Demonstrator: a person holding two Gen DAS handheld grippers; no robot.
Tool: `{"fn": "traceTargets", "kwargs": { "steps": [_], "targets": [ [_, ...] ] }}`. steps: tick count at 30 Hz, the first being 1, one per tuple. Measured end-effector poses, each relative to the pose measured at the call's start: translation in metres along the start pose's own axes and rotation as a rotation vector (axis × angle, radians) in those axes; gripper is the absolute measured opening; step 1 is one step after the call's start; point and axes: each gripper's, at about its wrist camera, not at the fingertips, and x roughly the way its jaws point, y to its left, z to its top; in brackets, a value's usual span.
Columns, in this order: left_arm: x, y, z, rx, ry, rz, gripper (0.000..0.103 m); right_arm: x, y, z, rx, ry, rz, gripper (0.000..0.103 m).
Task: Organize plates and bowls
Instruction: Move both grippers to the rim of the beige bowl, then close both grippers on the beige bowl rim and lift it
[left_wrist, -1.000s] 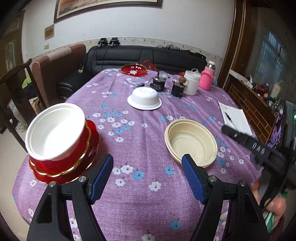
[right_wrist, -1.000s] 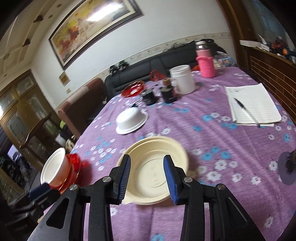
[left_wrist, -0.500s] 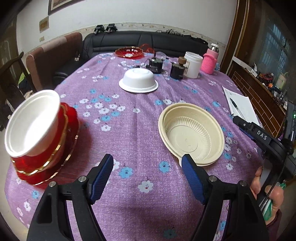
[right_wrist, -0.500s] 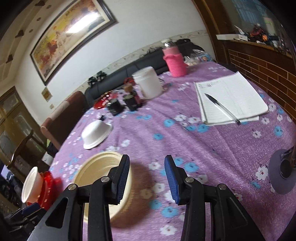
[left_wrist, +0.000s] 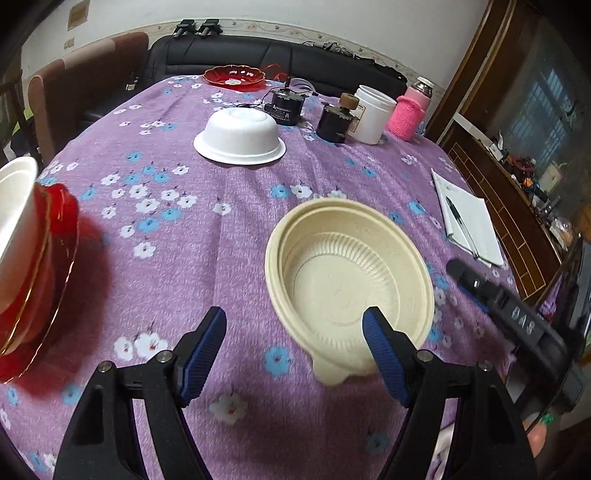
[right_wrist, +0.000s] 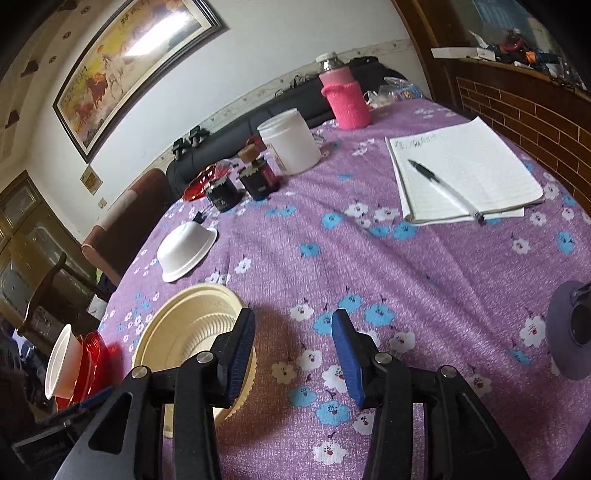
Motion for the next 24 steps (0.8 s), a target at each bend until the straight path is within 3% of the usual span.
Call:
{"fn": "traceTargets", "kwargs": {
  "steps": [4,17,24],
  "targets": [
    [0.011,0.003,0.006,-0.027,0.022,0.002,0.075,0.011,0.002,-0.006,0.008,0.054,0.018,0.046],
    [0.044,0.013,0.006,-0.085,0.110,-0.018,0.075,0.005,-0.001,-0.006,0.039,0.028,0.013,0.046],
    [0.051,0.011,0.008,-0.083,0.117,-0.009,0.075,0.003,0.012,-0.008,-0.007,0.025,0.075,0.047]
  ]
}}
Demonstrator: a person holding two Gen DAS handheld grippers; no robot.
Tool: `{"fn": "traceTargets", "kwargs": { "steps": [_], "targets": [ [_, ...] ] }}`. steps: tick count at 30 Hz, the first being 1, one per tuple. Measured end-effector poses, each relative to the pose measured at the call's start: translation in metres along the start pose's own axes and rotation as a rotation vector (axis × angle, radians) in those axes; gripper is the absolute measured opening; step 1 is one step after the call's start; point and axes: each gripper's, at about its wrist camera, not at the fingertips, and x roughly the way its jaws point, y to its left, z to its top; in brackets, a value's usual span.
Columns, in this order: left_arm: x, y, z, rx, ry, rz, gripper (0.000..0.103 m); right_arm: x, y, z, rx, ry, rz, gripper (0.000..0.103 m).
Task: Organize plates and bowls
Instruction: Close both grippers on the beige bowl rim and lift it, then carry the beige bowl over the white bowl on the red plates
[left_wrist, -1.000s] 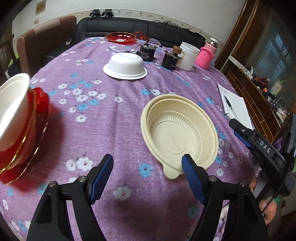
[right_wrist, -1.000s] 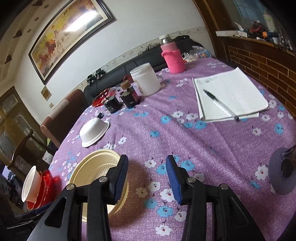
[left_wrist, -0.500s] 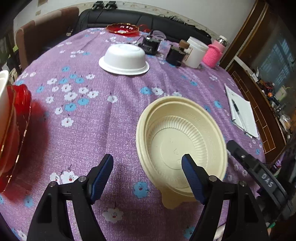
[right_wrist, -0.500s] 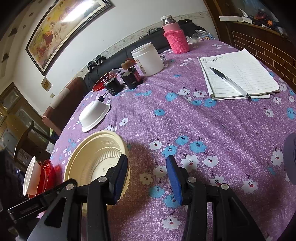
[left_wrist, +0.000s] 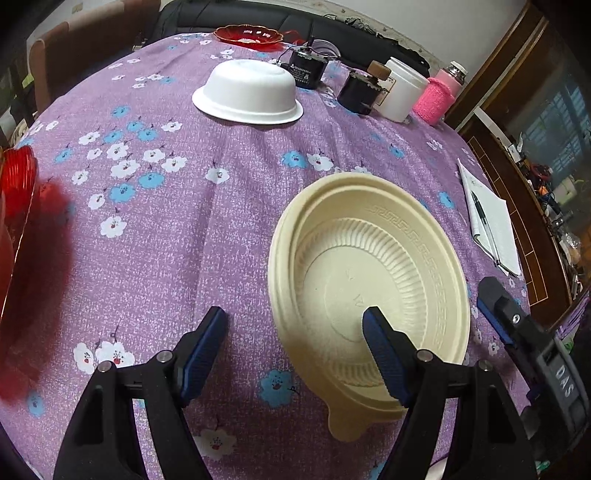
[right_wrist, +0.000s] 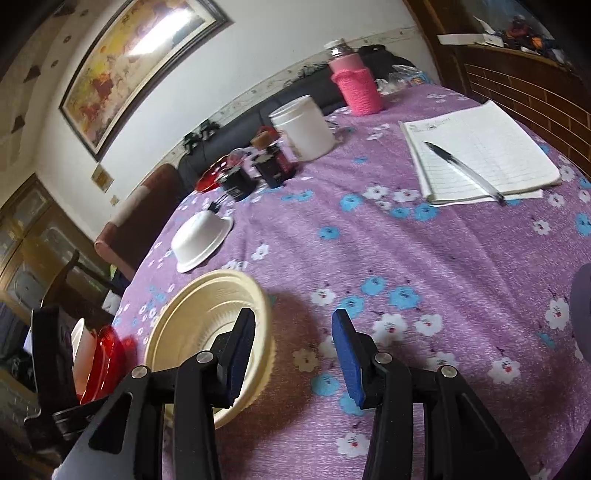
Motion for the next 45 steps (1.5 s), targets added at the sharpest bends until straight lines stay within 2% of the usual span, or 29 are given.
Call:
{"fn": "traceTargets", "kwargs": {
  "steps": [7,12,13,15,17,19,27,36,41,45],
  "targets": [
    [0.004,-0.009,0.004,0.017,-0.002,0.001,0.075,0.020,0.024,-0.011,-0.106,0.066,-0.017,0.047],
    [0.009,-0.017,0.004,0.068,-0.004,0.026,0.073,0.025,0.020,-0.012,-0.087,0.085,-0.006,0.043],
    [0.009,-0.019,0.004,0.077,-0.005,0.025,0.070,0.026,0.019,-0.012,-0.082,0.088,-0.007,0.041],
    [0.009,-0.023,0.002,0.100,-0.004,0.031,0.054,0.027,0.018,-0.012,-0.079,0.096,-0.002,0.033],
    [0.011,-0.028,0.000,0.137,-0.005,0.057,0.033,0.028,0.020,-0.013,-0.086,0.102,0.000,0.026],
    [0.011,-0.030,-0.001,0.153,-0.009,0.079,0.026,0.028,0.021,-0.013,-0.092,0.096,-0.007,0.020],
    [0.006,-0.023,-0.004,0.124,-0.007,0.060,0.021,0.022,0.021,-0.013,-0.094,0.070,0.007,0.019],
    [-0.011,-0.021,-0.014,0.146,-0.060,0.103,0.022,0.017,0.030,-0.018,-0.134,0.060,0.057,0.019],
    [-0.028,-0.012,-0.017,0.126,-0.086,0.095,0.022,0.006,0.046,-0.024,-0.176,0.016,0.077,0.019],
    [-0.046,-0.002,-0.021,0.121,-0.109,0.095,0.022,-0.001,0.063,-0.030,-0.192,0.018,0.093,0.020]
  ]
}}
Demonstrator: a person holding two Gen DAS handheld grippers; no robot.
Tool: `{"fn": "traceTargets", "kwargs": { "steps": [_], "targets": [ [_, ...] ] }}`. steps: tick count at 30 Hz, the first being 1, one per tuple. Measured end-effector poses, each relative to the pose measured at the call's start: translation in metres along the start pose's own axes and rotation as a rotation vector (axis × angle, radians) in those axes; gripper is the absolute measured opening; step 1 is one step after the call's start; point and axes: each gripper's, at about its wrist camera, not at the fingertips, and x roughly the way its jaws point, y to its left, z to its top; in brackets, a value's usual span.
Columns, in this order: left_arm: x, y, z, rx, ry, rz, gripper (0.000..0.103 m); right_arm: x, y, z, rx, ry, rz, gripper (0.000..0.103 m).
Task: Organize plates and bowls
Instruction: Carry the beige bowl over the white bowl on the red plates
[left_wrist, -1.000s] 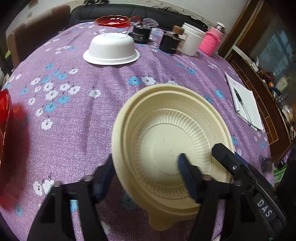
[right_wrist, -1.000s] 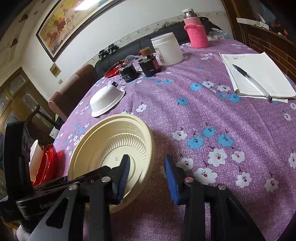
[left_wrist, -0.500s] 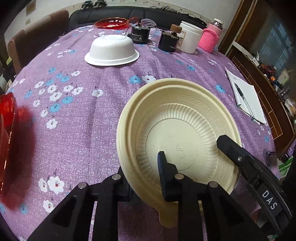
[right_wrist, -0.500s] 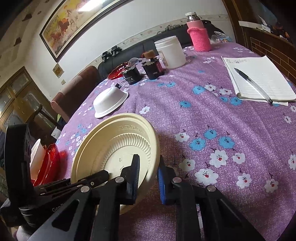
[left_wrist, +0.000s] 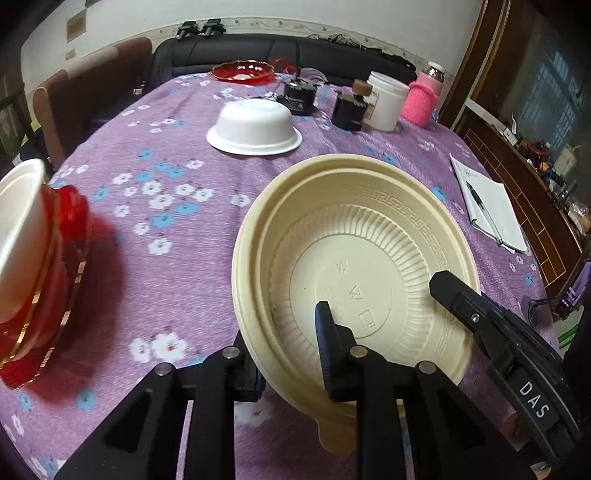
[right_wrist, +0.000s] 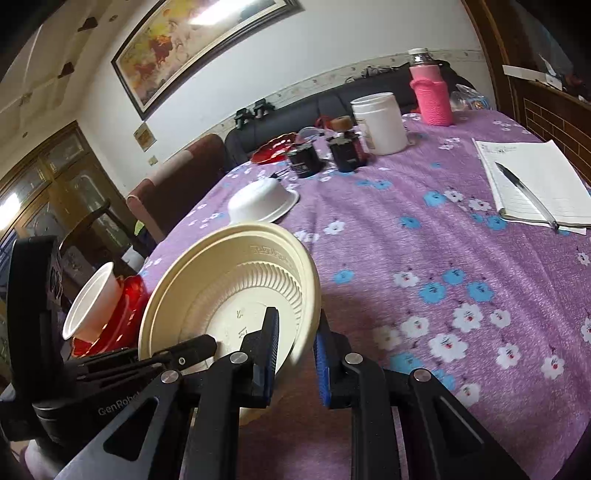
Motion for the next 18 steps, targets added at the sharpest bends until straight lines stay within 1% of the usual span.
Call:
{"fn": "traceTargets", "kwargs": {
  "steps": [4,11,18],
  "targets": [
    [-0.019,0.017,-0.005,-0.022,-0.030,-0.004,0.022,-0.006,0.020,-0.004,-0.008,-0.001,0.017,0.020],
    [-0.058,0.053,-0.013,-0.082,-0.087,-0.028,0.022,-0.021,0.072,-0.005,-0.079,-0.010,0.039,0.020],
    [-0.107,0.093,-0.023,-0.128,-0.190,0.004,0.022,-0.029,0.133,-0.005,-0.161,-0.020,0.084,0.020]
  ]
}}
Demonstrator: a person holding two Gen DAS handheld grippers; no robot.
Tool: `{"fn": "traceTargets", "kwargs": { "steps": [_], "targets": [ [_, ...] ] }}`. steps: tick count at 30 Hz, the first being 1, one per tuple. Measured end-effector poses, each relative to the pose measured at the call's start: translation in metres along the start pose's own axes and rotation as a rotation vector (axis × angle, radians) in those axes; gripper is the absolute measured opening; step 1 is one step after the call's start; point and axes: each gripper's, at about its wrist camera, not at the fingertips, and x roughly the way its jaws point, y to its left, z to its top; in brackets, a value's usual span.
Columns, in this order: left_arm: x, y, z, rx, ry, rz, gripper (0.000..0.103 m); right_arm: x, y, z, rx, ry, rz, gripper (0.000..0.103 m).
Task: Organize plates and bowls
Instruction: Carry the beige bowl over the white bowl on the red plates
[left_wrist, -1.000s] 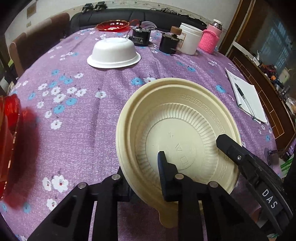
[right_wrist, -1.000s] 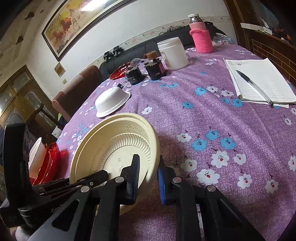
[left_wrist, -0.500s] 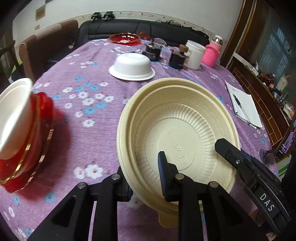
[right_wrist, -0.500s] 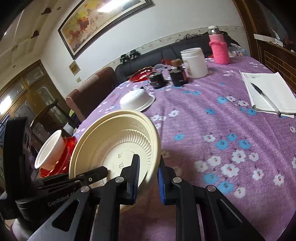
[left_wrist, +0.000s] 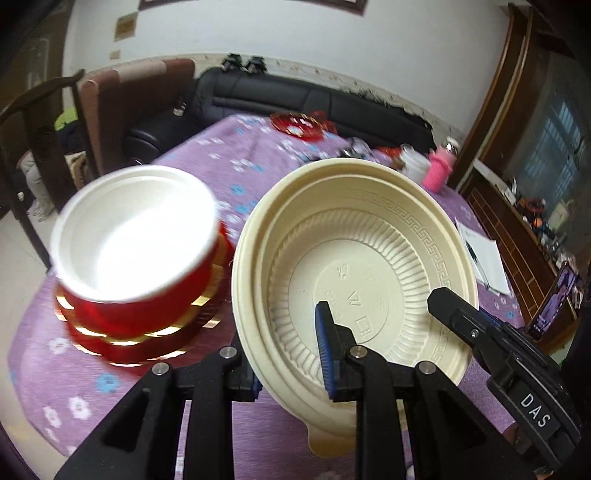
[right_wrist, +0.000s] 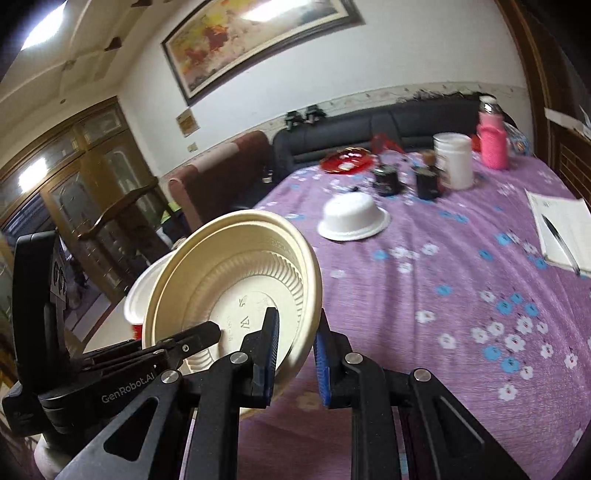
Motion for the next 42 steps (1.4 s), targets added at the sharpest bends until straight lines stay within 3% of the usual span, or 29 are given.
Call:
{"fn": "traceTargets", "kwargs": {
  "steps": [13,20,29,35,42],
  "targets": [
    [-0.051,0.081,0.028,-0.097,-0.120,0.102,0.024,0.032,0.093,0.036,-0.100,0.018,0.124,0.020],
    [-0.047,0.114,0.047,-0.124,-0.128,0.191,0.026,0.079,0.130,0.052,-0.119,0.073,0.145,0.020],
    [-0.011,0.148,0.055,-0.130,-0.033,0.237,0.026,0.143,0.124,0.039,-0.061,0.208,0.132,0.020],
    [0.001,0.150,0.063,-0.115,-0.020,0.245,0.026,0.161,0.116,0.039,-0.026,0.236,0.118,0.020],
    [0.012,0.146,0.068,-0.092,-0.005,0.261,0.033,0.164,0.117,0.041,-0.027,0.239,0.091,0.020]
  ]
}}
